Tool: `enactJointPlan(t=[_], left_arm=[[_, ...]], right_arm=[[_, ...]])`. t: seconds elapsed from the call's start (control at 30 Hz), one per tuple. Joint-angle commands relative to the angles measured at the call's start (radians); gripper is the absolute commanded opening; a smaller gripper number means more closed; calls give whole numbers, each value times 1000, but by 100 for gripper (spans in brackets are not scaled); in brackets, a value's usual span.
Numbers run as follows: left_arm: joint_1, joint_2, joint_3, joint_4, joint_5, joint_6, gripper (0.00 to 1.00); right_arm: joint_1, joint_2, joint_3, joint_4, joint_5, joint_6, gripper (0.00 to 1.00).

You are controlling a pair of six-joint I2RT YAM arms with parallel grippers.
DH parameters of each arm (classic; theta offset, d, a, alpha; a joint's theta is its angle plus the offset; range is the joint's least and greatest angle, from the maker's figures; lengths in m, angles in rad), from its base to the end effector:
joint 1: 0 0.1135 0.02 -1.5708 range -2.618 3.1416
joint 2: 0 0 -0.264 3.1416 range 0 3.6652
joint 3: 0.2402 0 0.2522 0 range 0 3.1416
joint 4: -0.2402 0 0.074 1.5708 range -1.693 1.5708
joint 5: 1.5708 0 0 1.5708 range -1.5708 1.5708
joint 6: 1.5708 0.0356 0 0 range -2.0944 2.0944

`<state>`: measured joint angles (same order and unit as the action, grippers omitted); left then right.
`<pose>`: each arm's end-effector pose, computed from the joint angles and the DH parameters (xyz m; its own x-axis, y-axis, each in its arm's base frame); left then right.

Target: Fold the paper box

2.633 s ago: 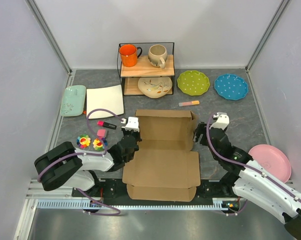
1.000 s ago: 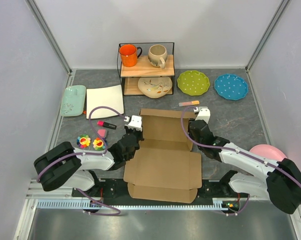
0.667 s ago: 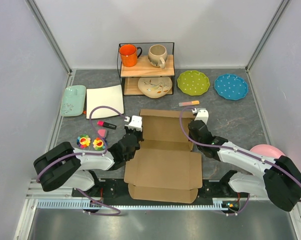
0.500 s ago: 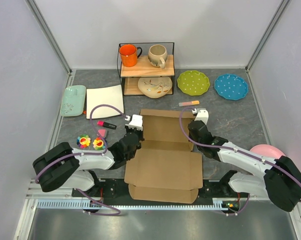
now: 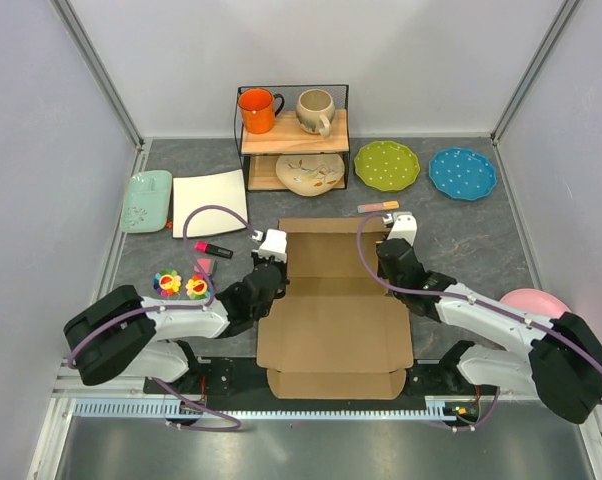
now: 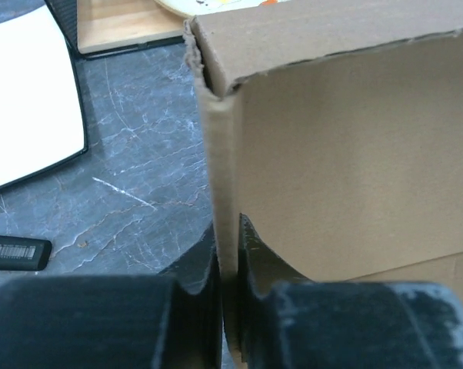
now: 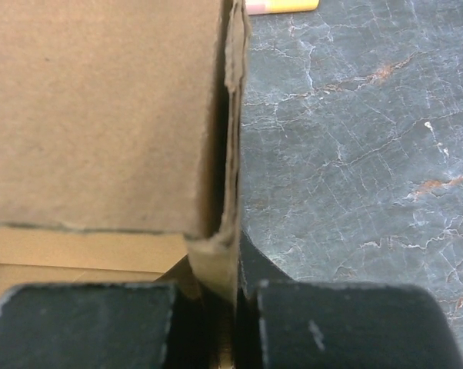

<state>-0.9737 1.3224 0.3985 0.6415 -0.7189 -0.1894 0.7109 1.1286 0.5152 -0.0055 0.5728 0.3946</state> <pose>0.1585 -0.1914 0.1820 -0.2041 0.0482 -0.9778 0.2325 0.9726 -0.0006 0.1842 0.1332 0.1999 -0.4880 0.0061 -0.8728 -0.0284 0.9993 0.0229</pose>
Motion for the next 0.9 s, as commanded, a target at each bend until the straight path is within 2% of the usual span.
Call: enactJointPlan(t=[0.0,0.07,0.1,0.2,0.27,0.37,0.43,0.53,0.57,0.63,0.73,0.77,0.8,0.87], left_arm=[[-3,73,0,69,47,-19,2],[-3,87,3,72,47,-24,2],[-3,95,-3,79,45,-22,2],[-3,97,-10,104,13,-13,2],[-3,98,-6,96,-7,5,2],[-3,98,3,86,-36,19,2],[-3,95,7,86,-47,19,2],[-3,92,3,86,-62,10,2],[-3,87,2,90,-66,1,2],[-3,77,-18,121,-71,1,2],[-3,57,-72,278,-57,43,2],[-3,57,-98,331,-48,65,2],[-3,66,-111,468,-36,88,2],[-3,90,-139,611,-11,151,2]], right_arm=[[1,28,65,73,-7,4,0],[2,30,72,50,-8,12,11],[2,25,74,26,-10,22,26],[2,-7,60,-22,-22,38,44],[2,-38,48,-45,-36,50,49],[2,-70,22,-91,-80,61,52],[2,-69,6,-105,-105,73,50],[1,-43,-10,-117,-108,82,32],[2,-41,-15,-117,-105,90,19],[2,-46,-38,-102,-84,98,10],[4,-104,-95,-2,-39,84,3],[4,-121,-110,84,-25,75,1],[4,-156,-124,126,-5,44,1],[4,-173,-149,252,47,6,0]])
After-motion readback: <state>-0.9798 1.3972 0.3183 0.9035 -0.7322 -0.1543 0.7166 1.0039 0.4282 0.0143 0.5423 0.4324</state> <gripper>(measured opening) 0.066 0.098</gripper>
